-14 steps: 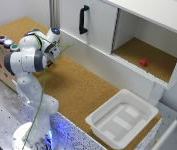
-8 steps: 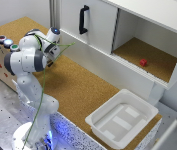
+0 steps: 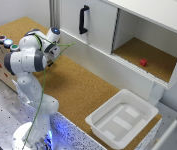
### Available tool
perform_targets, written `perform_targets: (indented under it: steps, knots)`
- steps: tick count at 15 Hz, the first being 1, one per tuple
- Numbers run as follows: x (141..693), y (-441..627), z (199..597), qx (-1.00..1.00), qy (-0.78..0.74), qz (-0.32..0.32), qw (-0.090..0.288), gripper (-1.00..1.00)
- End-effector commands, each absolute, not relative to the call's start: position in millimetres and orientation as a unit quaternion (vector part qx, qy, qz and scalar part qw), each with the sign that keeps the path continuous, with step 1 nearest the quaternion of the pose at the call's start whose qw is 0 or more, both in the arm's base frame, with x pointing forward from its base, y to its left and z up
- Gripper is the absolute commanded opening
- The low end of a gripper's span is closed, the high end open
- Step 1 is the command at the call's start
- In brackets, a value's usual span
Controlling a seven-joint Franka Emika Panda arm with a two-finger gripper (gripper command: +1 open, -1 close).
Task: Grasp the drawer handle and open it
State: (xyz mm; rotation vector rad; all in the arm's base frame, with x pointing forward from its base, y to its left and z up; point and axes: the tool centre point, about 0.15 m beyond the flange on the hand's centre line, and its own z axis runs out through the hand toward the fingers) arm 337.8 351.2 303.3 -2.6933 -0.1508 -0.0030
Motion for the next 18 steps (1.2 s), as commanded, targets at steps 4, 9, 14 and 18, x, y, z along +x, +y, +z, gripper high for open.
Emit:
perform_targets:
  steps: [4,9,14,18]
  knots:
    - [329,298,273,-0.967,-0.06,0.011,0.245,-1.0]
    - [329,277,265,-0.966,-0.061,0.011,0.251,-1.0]
    - [329,252,263,-0.966,-0.05,0.008,0.252,-1.0]
    - [328,232,263,-0.968,-0.038,0.005,0.247,-1.0]
